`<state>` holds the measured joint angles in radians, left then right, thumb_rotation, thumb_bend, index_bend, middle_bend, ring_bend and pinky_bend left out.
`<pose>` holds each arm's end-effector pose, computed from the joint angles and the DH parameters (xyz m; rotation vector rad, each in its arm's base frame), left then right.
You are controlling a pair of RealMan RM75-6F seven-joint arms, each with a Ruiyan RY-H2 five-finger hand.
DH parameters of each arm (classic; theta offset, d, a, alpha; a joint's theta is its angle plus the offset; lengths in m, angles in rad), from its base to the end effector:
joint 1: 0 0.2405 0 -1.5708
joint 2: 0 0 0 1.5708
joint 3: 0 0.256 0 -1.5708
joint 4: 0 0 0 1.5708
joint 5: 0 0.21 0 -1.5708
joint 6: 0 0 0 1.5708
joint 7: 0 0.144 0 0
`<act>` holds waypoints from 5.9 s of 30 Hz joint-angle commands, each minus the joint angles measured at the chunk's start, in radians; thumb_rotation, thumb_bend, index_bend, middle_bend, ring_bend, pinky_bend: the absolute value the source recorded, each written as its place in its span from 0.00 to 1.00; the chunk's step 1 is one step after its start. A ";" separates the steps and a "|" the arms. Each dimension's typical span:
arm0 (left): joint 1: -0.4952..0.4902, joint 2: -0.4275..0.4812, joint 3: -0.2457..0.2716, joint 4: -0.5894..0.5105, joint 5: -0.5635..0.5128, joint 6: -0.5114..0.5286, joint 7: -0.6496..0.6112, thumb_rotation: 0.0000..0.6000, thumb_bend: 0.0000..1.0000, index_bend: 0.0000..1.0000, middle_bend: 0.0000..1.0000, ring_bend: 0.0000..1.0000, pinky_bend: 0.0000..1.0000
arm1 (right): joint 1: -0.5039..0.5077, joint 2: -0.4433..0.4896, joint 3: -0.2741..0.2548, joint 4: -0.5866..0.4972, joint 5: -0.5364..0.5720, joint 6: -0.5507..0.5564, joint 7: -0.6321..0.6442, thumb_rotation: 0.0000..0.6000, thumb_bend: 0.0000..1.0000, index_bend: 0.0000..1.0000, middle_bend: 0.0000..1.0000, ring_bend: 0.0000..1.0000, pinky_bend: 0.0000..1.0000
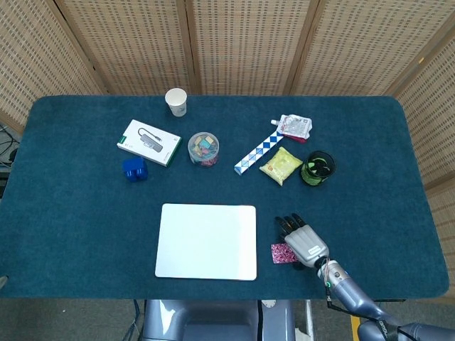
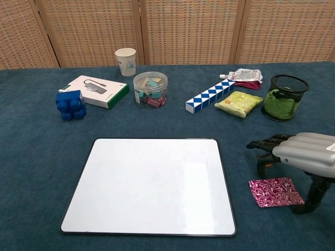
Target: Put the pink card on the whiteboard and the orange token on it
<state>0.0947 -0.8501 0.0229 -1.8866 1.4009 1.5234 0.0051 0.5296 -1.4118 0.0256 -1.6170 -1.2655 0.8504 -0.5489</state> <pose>-0.3138 0.1076 0.2173 -1.2036 -1.0645 -0.6879 -0.2192 -0.2570 -0.0157 2.1312 -0.8377 0.5594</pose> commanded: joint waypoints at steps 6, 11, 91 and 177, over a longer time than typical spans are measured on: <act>-0.001 -0.001 0.001 0.000 -0.001 -0.003 0.000 1.00 0.00 0.00 0.00 0.00 0.00 | 0.006 -0.013 -0.011 0.009 0.006 0.010 0.011 1.00 0.16 0.45 0.00 0.00 0.00; -0.001 0.000 0.000 0.001 -0.001 -0.003 -0.002 1.00 0.00 0.00 0.00 0.00 0.00 | 0.013 -0.007 -0.008 -0.011 -0.008 0.020 0.045 1.00 0.16 0.46 0.00 0.00 0.00; -0.041 0.008 0.002 0.023 -0.048 -0.099 -0.054 1.00 0.00 0.00 0.00 0.00 0.00 | 0.266 -0.041 -0.079 0.125 0.121 0.075 0.080 1.00 0.31 0.41 0.00 0.00 0.00; -0.087 -0.003 -0.006 0.062 -0.123 -0.206 -0.087 1.00 0.00 0.00 0.00 0.00 0.00 | 0.698 -0.402 0.097 0.186 0.613 -0.028 -0.431 1.00 0.36 0.58 0.00 0.00 0.00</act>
<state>0.0080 -0.8535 0.0168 -1.8251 1.2782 1.3174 -0.0812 1.2195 -1.8062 0.1269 -1.4391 -0.6658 0.8140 -0.9718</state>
